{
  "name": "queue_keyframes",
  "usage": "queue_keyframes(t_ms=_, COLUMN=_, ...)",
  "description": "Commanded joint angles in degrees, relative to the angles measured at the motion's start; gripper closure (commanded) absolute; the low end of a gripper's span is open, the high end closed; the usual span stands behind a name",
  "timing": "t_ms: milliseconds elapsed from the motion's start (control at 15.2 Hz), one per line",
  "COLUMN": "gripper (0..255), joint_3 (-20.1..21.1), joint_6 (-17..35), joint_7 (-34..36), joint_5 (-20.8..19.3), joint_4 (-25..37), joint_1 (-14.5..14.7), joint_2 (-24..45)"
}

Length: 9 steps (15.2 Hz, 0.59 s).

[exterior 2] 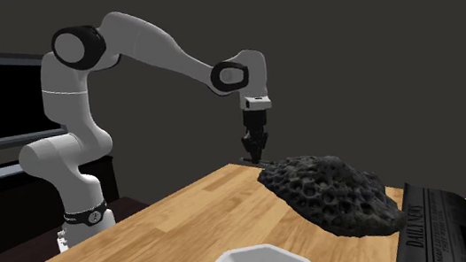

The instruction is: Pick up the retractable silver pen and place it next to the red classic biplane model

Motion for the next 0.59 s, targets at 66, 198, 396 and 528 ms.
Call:
queue_keyframes(t_ms=66, gripper=255, joint_3=0.2, joint_6=-1.9, joint_7=-0.5, joint_5=0.7, joint_4=1.1, joint_1=-0.1, joint_2=-0.9)
queue_keyframes(t_ms=198, gripper=255, joint_3=0.3, joint_6=-3.3, joint_7=-0.8, joint_5=1.0, joint_4=2.0, joint_1=-0.2, joint_2=-1.5)
queue_keyframes(t_ms=396, gripper=255, joint_3=0.4, joint_6=-5.4, joint_7=-1.2, joint_5=1.5, joint_4=3.5, joint_1=-0.3, joint_2=-2.2)
queue_keyframes(t_ms=528, gripper=255, joint_3=0.5, joint_6=-6.8, joint_7=-1.5, joint_5=1.8, joint_4=4.6, joint_1=-0.3, joint_2=-2.6)
